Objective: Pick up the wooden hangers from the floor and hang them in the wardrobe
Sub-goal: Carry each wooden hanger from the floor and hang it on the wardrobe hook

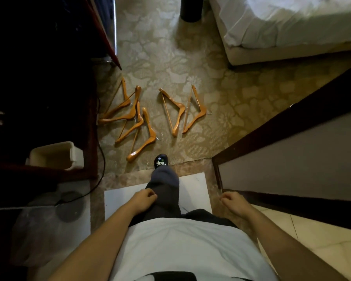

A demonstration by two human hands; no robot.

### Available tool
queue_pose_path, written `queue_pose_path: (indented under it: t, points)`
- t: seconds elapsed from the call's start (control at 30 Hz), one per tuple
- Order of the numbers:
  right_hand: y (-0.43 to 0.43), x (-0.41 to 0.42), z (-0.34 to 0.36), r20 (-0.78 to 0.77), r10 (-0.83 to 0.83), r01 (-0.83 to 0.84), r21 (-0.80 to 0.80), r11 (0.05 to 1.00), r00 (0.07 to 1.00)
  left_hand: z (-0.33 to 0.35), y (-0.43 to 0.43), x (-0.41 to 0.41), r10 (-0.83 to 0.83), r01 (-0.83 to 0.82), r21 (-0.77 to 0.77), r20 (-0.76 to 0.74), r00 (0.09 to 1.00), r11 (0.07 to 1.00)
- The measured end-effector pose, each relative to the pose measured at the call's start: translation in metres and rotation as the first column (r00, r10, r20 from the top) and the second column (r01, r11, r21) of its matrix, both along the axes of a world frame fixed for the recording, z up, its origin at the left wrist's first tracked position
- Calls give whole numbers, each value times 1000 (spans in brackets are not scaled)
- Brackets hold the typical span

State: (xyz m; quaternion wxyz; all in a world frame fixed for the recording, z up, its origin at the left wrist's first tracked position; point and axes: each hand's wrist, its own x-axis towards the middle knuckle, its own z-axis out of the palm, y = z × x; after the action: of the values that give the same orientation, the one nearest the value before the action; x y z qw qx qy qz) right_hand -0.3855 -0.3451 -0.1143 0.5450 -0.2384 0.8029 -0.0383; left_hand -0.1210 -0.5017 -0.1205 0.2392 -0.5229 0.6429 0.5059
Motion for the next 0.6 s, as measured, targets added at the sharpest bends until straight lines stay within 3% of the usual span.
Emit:
queue_pose_path:
  t: [0.17,0.37,0.6]
  points:
    - [-51,-22,-4,13,-78,77,96,992,997,-4,-115,-44,-19,18,-5,-91,996,1000]
    - [-173,-42,1,62,-244,245,-21,969,968,1,-248,-93,-82,81,-63,-19,996,995]
    - [-296,-89,-25,110,-182,191,-76,979,977,-23,-340,-150,-61,61,4,18,998,998]
